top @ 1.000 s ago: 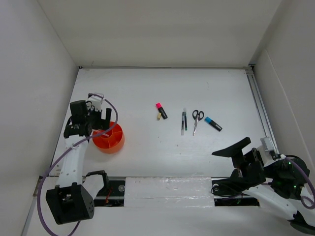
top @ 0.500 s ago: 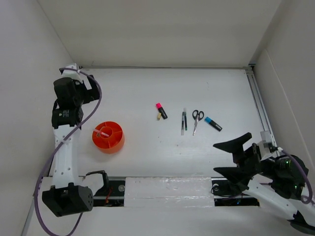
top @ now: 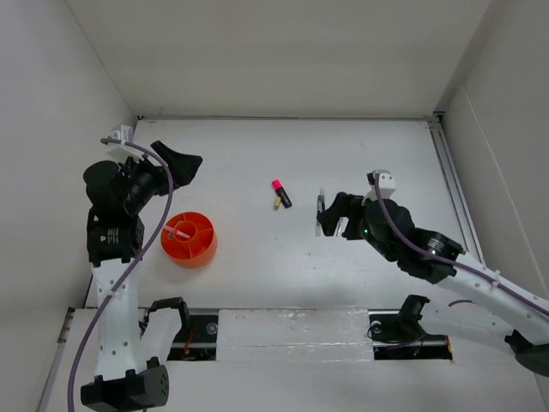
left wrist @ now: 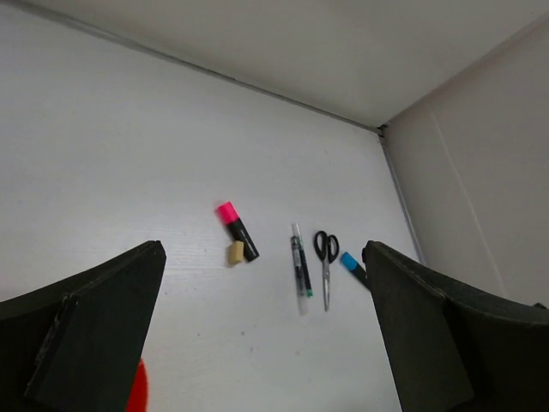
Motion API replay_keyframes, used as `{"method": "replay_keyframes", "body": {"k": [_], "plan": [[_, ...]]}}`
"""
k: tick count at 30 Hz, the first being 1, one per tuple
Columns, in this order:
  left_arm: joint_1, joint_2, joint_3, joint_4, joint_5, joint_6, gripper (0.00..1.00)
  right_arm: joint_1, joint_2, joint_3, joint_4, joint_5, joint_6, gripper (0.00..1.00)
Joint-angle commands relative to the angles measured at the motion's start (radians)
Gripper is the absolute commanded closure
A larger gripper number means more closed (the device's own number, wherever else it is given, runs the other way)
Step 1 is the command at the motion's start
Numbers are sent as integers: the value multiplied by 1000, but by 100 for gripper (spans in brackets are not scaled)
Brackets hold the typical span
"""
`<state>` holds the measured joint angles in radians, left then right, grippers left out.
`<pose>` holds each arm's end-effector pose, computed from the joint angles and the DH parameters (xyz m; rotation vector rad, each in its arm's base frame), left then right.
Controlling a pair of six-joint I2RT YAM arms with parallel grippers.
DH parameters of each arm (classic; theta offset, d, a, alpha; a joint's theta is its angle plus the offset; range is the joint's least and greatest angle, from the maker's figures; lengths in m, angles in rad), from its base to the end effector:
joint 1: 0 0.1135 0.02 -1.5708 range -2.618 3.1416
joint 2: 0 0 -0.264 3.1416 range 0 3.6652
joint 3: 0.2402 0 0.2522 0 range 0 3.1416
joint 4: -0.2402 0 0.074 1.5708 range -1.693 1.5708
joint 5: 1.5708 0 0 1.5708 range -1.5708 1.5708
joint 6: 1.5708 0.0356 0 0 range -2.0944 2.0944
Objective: Sort the stationery into containers
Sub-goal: Pick up the pen from the center of the board.
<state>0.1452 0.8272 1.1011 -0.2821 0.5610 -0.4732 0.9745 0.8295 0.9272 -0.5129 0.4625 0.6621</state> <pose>0.1660 0.0051 0.4310 -0.0500 1.6206 -0.6956 0.1123 0.1372 0.3491 -0.0077 1.9919 0.6203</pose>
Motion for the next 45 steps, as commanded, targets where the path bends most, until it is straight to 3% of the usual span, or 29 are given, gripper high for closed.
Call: {"method": "replay_keyframes", "body": {"k": [1, 4, 7, 9, 11, 12, 14, 19, 24, 28, 37, 45], "plan": [[1, -83, -46, 36, 28, -177, 0, -109, 31, 76, -9, 30, 42, 1], [-57, -201, -73, 84, 39, -159, 0, -201, 52, 65, 11, -60, 21, 1], [-218, -293, -116, 58, -145, -95, 0, -281, 53, 22, 53, -126, -27, 1], [-320, -332, -128, 25, -356, -47, 0, -354, 106, 22, 83, -212, -48, 5], [-453, -394, -139, -17, -487, -7, 0, -384, 227, 44, 94, -248, -83, 17], [-493, -419, -139, -17, -586, 26, 0, -395, 270, 59, 103, -257, -94, 32], [-571, -522, -182, -41, -662, 36, 0, -407, 401, 108, 103, -257, -119, 44], [-581, -688, -284, -28, -664, 45, 0, -442, 629, 212, 103, -248, -171, 42], [-581, -490, -236, -89, -687, 35, 0, -451, 802, 308, 93, -248, -183, 44], [-581, -436, -236, -80, -636, 44, 0, -451, 898, 332, 111, -237, -183, 45], [-581, -517, -264, -80, -659, 35, 0, -481, 944, 269, 145, -246, -193, 49], [-581, -478, -264, -80, -659, 35, 0, -481, 962, 214, 186, -265, -193, 52]]}}
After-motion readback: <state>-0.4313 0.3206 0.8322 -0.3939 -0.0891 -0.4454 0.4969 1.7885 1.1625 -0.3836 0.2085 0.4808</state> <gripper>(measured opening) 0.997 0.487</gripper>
